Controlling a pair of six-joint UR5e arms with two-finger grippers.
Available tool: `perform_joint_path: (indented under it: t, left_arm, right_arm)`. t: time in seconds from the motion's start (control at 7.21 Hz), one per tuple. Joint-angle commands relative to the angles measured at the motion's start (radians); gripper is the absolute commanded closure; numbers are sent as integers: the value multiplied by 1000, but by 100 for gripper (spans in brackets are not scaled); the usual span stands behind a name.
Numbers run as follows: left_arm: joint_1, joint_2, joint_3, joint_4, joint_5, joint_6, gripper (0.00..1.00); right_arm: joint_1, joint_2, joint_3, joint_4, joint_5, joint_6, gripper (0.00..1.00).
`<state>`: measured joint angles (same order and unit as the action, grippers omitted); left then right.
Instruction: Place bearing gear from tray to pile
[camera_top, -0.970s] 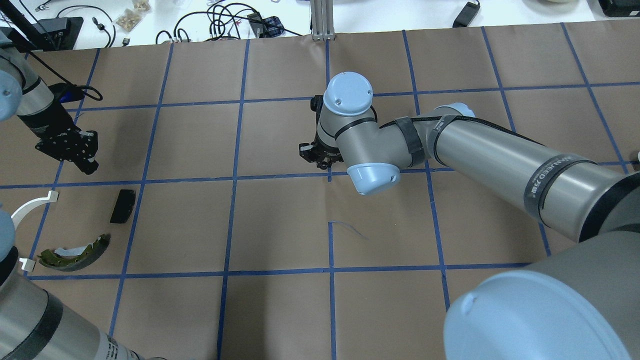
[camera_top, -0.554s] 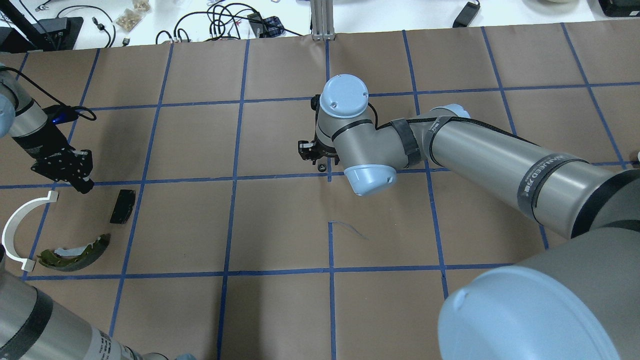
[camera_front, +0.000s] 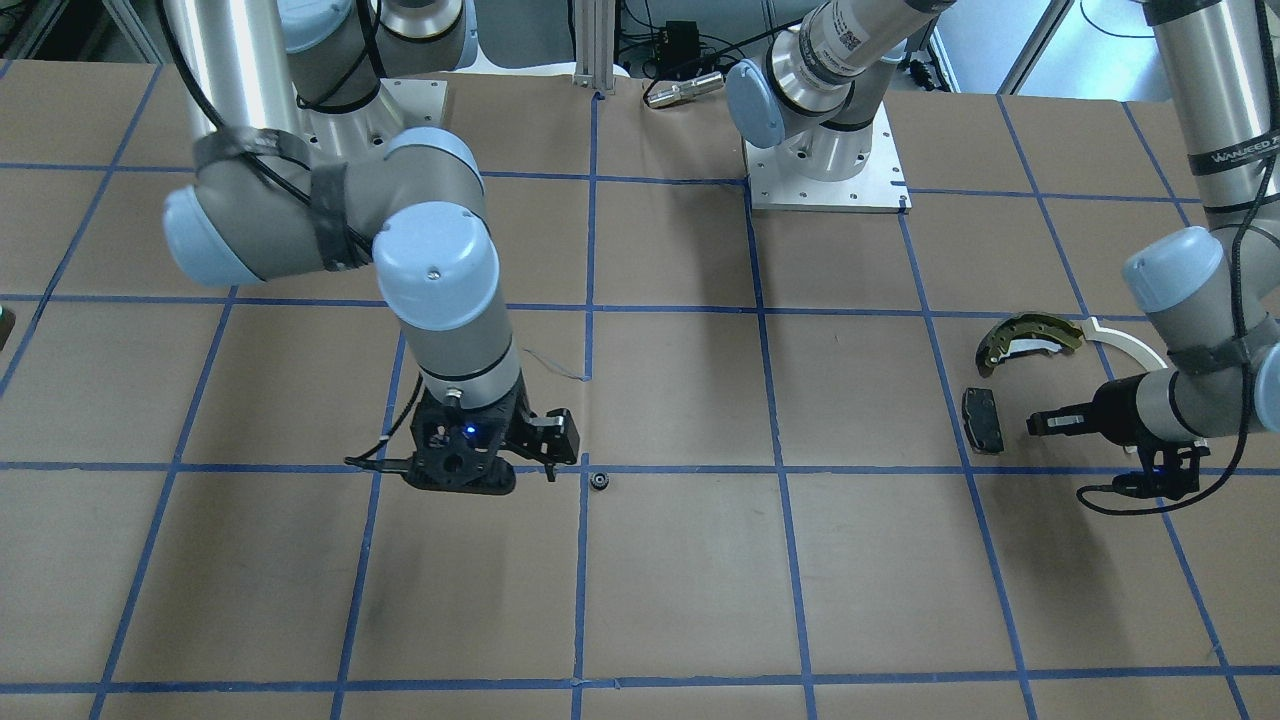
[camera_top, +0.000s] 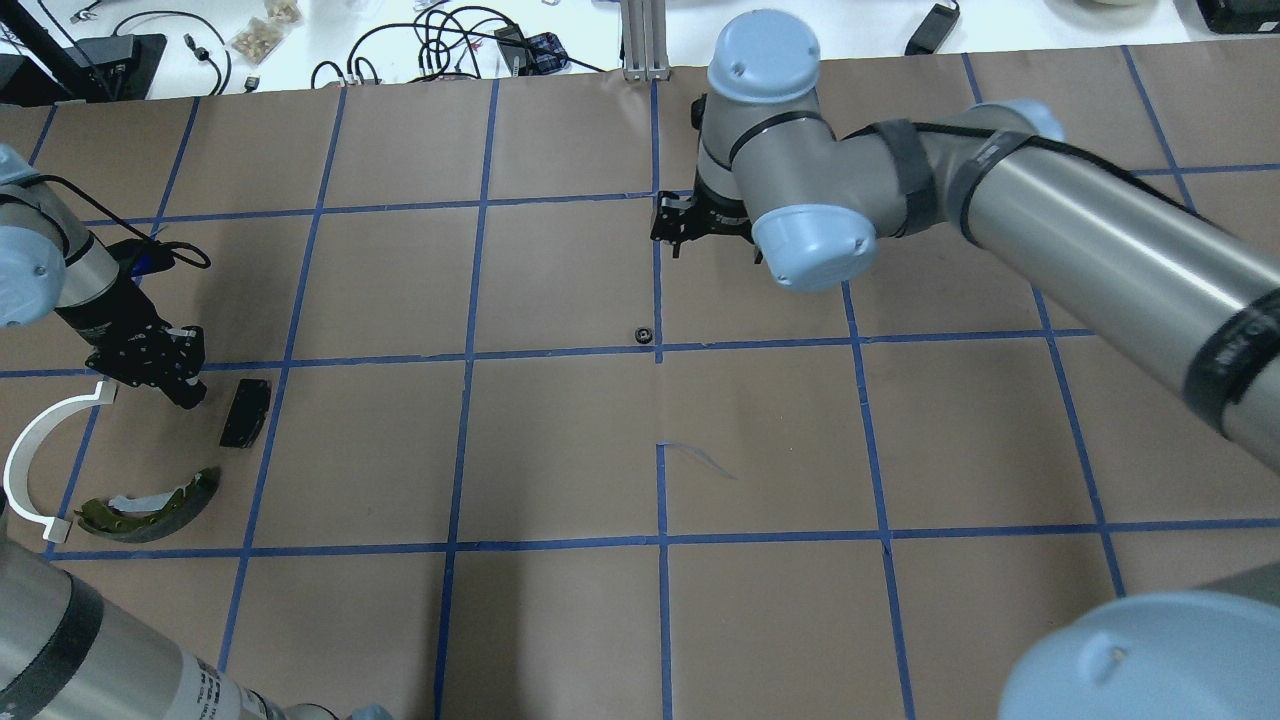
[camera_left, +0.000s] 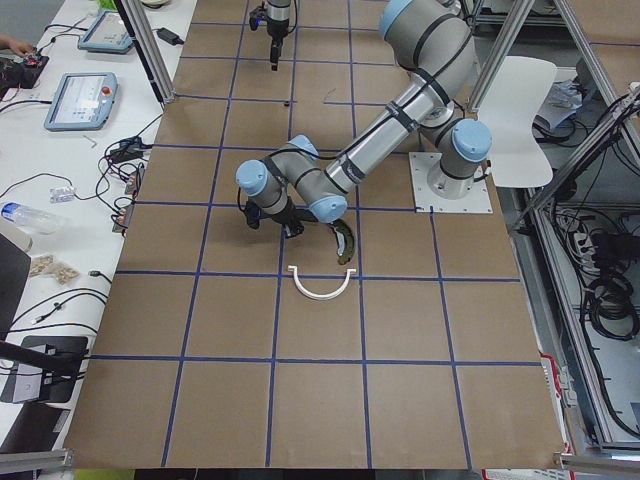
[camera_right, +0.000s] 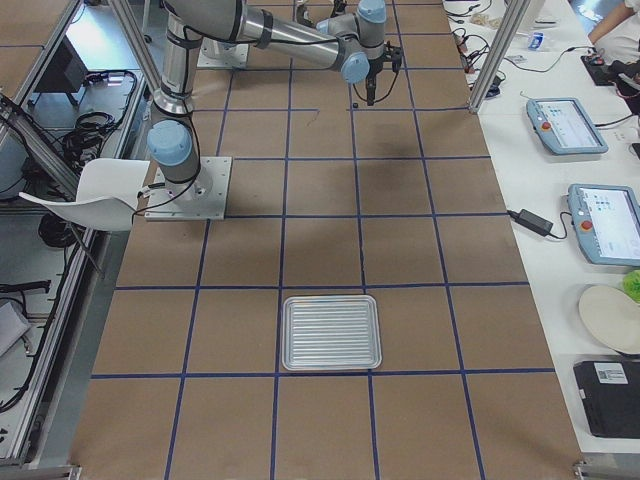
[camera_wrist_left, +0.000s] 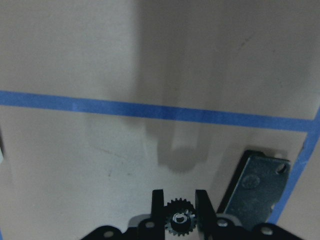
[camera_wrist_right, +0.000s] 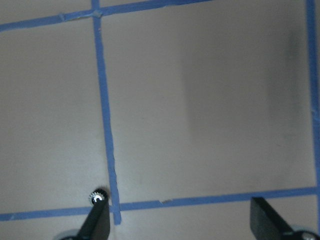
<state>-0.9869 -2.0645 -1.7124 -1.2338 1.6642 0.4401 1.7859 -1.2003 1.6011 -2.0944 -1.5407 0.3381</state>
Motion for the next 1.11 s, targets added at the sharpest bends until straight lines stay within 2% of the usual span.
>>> perform_joint_path:
  t: [0.0,0.14,0.28,0.42,0.55,0.83,0.97]
  left_arm:
    - [1,6,-32,31,3,0,100]
    - [10,14,-42,19,23,0,72]
    - [19,24,-67,20,54,0,71]
    - [19,35,-79,19,54,-1,41]
    - [19,41,-91,14,52,-3,0]
    - [13,55,-79,16,52,-8,0]
    - [-4,64,-31,17,42,-17,0]
  right_arm:
    - [-90,-176,-6,236,-33,-40,0]
    - [-129,-230,-10,325,-32,-86,0]
    - [-151,-280,-32,405,-35,-93,0]
    - [-177,-297,-61,507,-29,-166,0]
    - [-206,-301,-99,581,-26,-192,0]
    - [-207,-318,-107,587,-19,-220,0]
    - [-206,-317,-101,580,-30,-258,0]
